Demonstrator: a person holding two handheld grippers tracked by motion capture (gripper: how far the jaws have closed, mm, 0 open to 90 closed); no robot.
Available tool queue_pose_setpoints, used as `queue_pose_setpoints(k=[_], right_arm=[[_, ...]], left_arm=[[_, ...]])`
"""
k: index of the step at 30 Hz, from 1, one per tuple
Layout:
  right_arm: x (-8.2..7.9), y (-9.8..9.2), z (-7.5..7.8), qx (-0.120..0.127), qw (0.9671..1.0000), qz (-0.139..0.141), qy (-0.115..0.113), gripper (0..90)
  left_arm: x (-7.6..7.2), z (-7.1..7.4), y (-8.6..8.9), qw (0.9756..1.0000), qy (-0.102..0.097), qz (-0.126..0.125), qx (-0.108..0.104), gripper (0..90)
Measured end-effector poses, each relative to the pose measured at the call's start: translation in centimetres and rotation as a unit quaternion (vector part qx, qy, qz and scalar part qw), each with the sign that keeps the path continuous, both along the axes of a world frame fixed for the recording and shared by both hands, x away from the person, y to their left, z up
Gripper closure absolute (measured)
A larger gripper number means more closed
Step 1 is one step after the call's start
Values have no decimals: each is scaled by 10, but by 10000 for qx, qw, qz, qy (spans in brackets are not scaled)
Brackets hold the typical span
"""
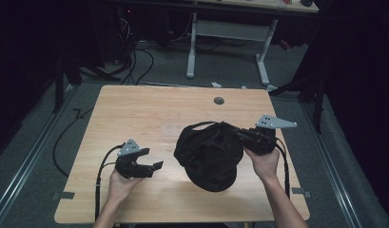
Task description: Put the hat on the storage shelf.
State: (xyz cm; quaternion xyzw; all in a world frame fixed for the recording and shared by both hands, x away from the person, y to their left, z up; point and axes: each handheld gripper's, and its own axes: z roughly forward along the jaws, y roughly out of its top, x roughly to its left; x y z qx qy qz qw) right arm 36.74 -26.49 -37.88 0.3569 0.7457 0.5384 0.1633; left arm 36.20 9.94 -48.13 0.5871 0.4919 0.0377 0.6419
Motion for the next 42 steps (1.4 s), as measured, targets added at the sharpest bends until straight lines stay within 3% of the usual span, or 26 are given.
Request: queue_pose_setpoints(k=[1,4,9,16,23,30,35,42], right_arm=[[0,0,1,-11,10000,7,-14,868],[2,3,4,-16,10000,57,-65,867],[6,8,6,-29,9999,141,-68,867],[10,15,8,18,9996,287,-80,868],[13,21,11,47,9988,473,-120,867],[17,26,12,97,9975,690,-144,867],[21,29,10,179,9964,813,-160,867],[26,29,9,229,9962,812,-209,865]], left_arm=[[-3,6,-3,9998,-38,-186,-29,195],[-8,14,-10,9991,-116,-395,-86,177],[-12,26,-19,9976,-162,-653,-172,153],[-9,38,-34,9950,-143,-988,-107,146],[-3,43,-43,9937,-176,-1106,41,141],[3,45,-49,9928,-33,-1197,16,157],[-2,43,-54,9884,-2,-1515,144,307],[-7,44,-53,9825,122,-1857,29,502]])
